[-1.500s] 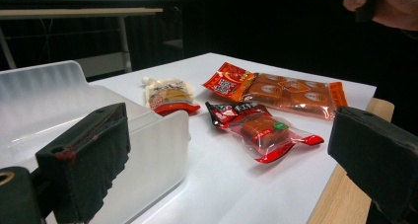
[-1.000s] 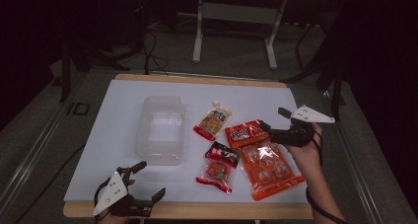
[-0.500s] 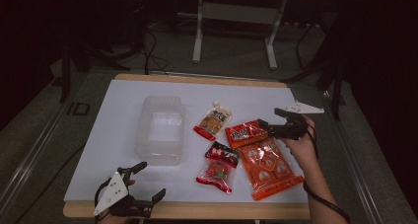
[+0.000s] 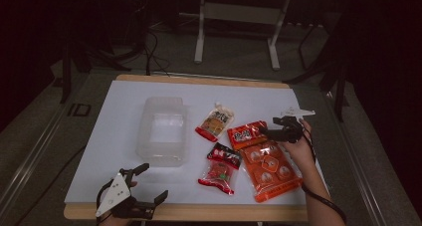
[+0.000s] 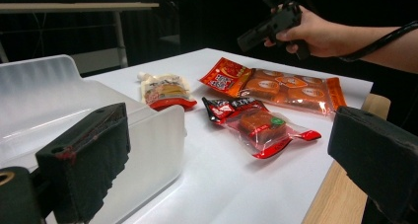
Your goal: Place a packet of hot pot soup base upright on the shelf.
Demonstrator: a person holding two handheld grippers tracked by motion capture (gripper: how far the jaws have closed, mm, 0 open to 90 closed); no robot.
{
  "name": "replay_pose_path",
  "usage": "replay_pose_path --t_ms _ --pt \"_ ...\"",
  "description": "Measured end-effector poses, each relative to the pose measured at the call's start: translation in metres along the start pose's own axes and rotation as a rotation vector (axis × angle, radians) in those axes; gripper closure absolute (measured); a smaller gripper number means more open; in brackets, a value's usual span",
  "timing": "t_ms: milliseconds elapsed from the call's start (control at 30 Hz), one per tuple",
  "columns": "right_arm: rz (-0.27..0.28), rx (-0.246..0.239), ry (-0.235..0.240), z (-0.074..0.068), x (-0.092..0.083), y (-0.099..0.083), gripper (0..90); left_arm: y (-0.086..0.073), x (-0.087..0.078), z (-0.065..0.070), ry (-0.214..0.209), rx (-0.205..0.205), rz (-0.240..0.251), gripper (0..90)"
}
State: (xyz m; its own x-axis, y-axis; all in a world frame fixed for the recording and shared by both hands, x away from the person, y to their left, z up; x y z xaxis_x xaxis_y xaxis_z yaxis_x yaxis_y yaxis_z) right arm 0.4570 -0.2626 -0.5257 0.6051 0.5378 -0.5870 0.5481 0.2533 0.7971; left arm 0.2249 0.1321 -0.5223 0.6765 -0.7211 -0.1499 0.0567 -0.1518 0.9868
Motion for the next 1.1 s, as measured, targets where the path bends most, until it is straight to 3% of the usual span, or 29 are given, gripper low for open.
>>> replay_pose_path --t_ms 133,300,433,533,667,733,967,1100 --pt "-0.037 0.0 -0.021 0.007 0.007 -0.01 18.6 0.0 0.001 0.0 -0.001 -0.001 -0.003 3.0" --pt "-0.096 0.012 -0.016 0.014 0.017 -0.024 27.5 -0.001 0.001 0.001 -0.004 0.003 -0.006 3.0" --pt "-0.127 0.02 -0.038 0.021 0.022 -0.031 31.2 -0.001 0.001 0.001 -0.006 0.002 -0.007 3.0" --pt "-0.16 0.018 -0.054 0.023 0.027 -0.038 29.6 -0.001 0.001 0.001 -0.009 0.003 -0.008 3.0" --pt "-0.158 0.037 -0.089 0.026 0.033 -0.042 18.1 -0.001 0.001 0.002 -0.012 0.005 -0.01 3.0" --pt "-0.168 0.07 -0.068 0.027 0.034 -0.044 17.6 -0.002 0.001 0.002 -0.013 0.007 -0.014 3.0" --pt "-0.214 0.035 -0.1 0.023 0.039 -0.043 13.6 -0.003 0.003 0.003 -0.018 0.012 -0.021 3.0" --pt "-0.22 0.009 -0.107 0.018 0.037 -0.044 22.9 -0.003 0.004 0.004 -0.02 0.014 -0.023 3.0"
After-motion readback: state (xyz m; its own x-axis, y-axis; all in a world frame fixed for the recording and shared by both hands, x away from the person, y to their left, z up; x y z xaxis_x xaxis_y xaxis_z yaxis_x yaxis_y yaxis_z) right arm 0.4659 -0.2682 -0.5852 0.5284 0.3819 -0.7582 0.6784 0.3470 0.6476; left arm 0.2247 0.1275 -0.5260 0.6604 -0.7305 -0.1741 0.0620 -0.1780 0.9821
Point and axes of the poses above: each handheld gripper's, and its own axes: x roughly forward along the jaws, y roughly out of its top, z roughly to its right, the point moved 7 cm from there along x, roughly forward along the jaws, and after that the axes turned 4 degrees about x, right-handed, at the moved point
